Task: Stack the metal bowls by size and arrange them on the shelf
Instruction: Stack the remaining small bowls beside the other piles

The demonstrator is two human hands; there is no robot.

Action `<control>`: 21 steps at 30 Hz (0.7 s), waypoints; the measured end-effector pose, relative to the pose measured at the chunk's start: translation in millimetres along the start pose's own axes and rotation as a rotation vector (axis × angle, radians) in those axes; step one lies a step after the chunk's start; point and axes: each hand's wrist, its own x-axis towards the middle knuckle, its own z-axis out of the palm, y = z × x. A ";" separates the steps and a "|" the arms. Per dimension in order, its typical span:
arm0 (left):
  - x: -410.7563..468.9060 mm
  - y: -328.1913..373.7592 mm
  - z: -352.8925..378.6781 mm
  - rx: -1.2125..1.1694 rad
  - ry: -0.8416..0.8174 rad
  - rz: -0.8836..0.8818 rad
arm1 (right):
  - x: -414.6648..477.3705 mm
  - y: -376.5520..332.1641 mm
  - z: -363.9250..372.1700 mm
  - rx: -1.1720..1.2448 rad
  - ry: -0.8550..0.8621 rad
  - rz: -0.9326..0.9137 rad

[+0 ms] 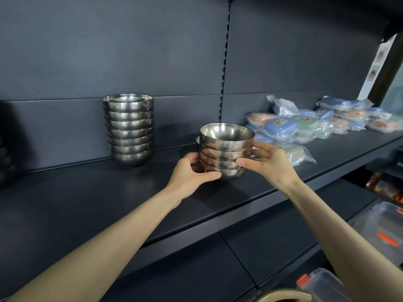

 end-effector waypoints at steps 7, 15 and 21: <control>12.3 24.8 -15.9 -0.024 0.050 0.053 | 24.5 -23.9 -0.4 -0.009 0.010 -0.057; 64.2 21.5 -29.1 -0.023 0.009 0.061 | 73.1 -22.3 12.2 -0.018 0.026 -0.077; 108.4 6.8 -31.4 -0.014 -0.015 0.057 | 109.0 -4.9 20.6 -0.013 0.048 -0.064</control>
